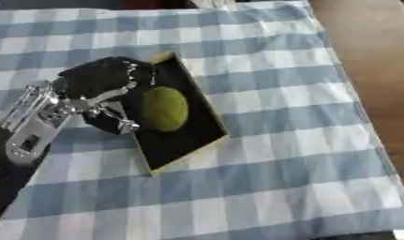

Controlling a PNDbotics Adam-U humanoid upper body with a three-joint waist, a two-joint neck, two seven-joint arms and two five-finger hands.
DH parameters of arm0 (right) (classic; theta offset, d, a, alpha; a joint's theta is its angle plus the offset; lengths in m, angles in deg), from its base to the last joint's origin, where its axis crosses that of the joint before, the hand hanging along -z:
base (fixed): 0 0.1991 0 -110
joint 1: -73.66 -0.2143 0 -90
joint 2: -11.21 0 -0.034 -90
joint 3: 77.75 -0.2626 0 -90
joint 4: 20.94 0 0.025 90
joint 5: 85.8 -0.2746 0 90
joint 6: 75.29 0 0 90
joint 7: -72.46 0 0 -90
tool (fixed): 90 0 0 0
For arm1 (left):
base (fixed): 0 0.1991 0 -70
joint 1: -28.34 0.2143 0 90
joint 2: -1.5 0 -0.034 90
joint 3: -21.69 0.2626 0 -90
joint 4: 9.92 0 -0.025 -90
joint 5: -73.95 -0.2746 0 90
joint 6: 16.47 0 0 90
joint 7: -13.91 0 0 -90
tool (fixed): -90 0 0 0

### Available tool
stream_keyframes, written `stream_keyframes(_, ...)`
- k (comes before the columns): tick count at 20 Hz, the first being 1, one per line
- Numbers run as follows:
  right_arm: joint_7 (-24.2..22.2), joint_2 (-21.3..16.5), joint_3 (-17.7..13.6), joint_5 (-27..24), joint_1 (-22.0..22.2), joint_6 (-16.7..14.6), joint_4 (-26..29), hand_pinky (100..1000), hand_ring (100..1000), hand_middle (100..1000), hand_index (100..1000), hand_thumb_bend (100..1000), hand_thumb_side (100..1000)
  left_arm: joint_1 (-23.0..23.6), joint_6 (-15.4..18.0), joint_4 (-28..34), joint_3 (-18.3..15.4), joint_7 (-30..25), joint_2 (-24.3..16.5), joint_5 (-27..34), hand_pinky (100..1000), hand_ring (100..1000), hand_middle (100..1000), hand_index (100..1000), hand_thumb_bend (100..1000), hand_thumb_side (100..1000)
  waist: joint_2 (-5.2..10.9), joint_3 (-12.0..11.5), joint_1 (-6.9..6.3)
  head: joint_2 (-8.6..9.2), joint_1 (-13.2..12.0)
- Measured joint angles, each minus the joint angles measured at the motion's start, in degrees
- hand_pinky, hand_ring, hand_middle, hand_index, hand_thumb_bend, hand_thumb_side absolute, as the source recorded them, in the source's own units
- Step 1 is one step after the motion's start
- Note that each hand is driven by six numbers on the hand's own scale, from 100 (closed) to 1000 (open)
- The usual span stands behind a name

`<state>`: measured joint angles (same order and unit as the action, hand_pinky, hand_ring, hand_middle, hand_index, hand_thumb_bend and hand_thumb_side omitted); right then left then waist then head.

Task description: Pick up objects on the table and place them in the box.

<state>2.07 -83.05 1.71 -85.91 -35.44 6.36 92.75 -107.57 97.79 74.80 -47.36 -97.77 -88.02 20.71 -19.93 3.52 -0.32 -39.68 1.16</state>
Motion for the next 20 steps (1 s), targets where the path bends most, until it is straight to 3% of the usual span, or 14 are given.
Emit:
stream_keyframes(5,0.01,0.01,-0.05,0.0,0.02,0.01,0.0,803,658,616,679,100,631,0.18,-0.38,0.86,-1.85,-0.56,0.0,-0.14,773,785,836,907,443,100,0.0,-0.11,0.08,0.0,0.22)
stream_keyframes(9,0.09,0.02,-0.08,0.0,0.02,0.02,0.0,803,658,616,679,100,628,0.67,-2.31,5.59,-5.14,3.15,0.0,3.16,728,730,802,860,349,100,0.0,-0.47,0.13,0.0,0.51)
stream_keyframes(11,0.21,0.02,-0.14,0.0,0.11,-0.01,0.0,802,658,616,679,100,640,1.14,-4.55,9.02,-7.77,6.42,-0.03,6.84,732,723,803,849,342,100,0.02,-0.74,0.12,-0.01,0.72)
stream_keyframes(20,0.54,-0.03,-0.43,-0.01,0.27,-0.3,0.0,801,658,616,680,100,619,3.88,-17.79,22.1,-20.24,26.97,-3.22,26.13,698,712,804,839,375,266,0.91,-1.64,0.15,-0.07,1.54)
